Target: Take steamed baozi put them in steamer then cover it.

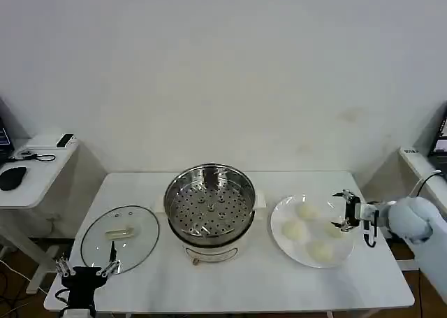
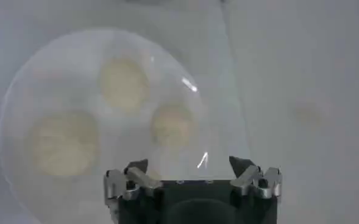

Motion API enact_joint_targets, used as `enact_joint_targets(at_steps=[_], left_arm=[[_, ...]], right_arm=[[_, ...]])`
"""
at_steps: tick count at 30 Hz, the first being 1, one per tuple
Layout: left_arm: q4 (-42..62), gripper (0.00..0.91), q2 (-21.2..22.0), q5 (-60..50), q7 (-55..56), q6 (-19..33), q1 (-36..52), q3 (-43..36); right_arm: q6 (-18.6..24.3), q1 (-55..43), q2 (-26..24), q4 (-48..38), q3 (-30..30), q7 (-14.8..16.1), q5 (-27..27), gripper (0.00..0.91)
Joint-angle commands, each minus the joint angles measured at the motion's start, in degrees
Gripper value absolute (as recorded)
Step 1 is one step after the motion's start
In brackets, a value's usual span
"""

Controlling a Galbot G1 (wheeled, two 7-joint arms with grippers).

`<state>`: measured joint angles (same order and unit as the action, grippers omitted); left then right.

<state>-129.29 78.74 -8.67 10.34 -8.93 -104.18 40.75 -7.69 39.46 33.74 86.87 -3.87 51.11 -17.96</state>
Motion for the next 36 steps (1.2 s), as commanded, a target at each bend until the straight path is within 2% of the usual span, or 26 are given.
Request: enact_joint_targets(at_steps=[1,6,7,14,28,31,36], left_arm=[[-0.32,0.907,-0.62,-0.56,-0.59,-0.41,0.84,0.99],[0.2,0.907,-0.92,-0.47,-0.88,-0.55,1.65,1.42],[0.22,0.907,-0.94,-0.48,-0.92,-0.56,1.76,1.42],[-0.01,0.907,-0.84,-0.55,-1.17,-0.57,1.72,1.73],[0.34,0.907,-0.76,-0.16,-0.95,-0.22,1.42,2.71],[0.38,0.907,-0.81,-0.15,-0.95,-0.22,1.44,2.84],[0.52,0.907,-0.74,-0.18,-0.86,-0.21,1.28,2.8]], right_arm=[[1.95,-27.48,-0.61,-14.47,30.61,10.17,1.44,0.907],[1.92,-32.66,4.38,-18.54,35.82,9.31,2.23,0.907],[1.74,-33.64,6.85,-20.63,37.24,8.88,2.63,0.907],[1.7,-34.74,14.58,-28.36,39.11,8.67,1.35,0.907],[1.09,-35.61,20.28,-35.3,39.9,7.26,0.44,0.907],[0.59,-35.55,21.28,-36.22,39.9,7.0,0.26,0.806],[-0.03,-35.1,21.7,-36.58,40.02,7.07,-0.38,0.786]])
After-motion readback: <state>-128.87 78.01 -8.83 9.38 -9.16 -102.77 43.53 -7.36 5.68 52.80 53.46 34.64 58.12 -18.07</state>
